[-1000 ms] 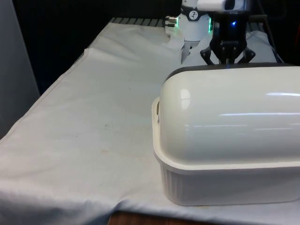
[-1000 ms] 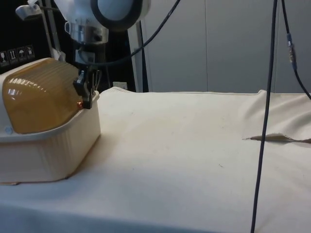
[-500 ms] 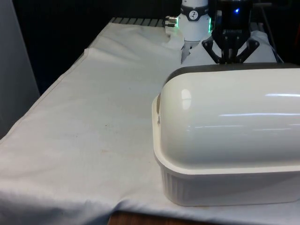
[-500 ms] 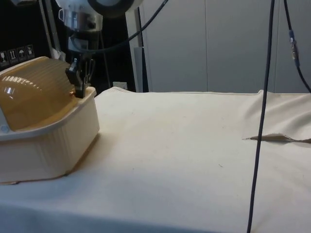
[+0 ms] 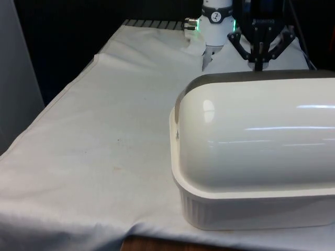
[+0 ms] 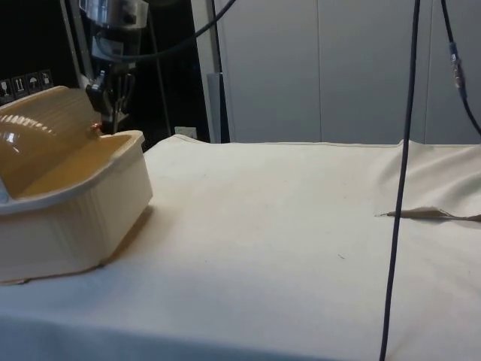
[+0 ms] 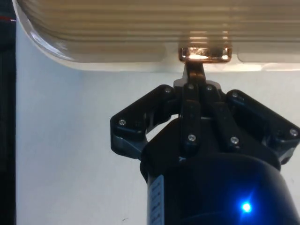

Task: Open the lid, then close it.

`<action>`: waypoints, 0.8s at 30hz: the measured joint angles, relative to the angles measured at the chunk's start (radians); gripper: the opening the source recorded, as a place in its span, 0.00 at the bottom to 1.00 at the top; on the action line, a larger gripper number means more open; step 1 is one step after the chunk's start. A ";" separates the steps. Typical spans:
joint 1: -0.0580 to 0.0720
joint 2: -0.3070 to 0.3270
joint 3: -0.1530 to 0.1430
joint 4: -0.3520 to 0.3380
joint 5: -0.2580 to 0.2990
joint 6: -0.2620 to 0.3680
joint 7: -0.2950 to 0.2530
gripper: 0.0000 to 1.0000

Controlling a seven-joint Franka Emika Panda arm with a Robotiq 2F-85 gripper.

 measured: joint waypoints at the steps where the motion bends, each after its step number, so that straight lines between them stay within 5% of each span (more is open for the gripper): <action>1: 0.000 0.000 0.000 0.004 0.000 0.000 0.000 0.00; 24: -0.004 0.005 0.000 0.097 0.000 -0.007 0.002 0.00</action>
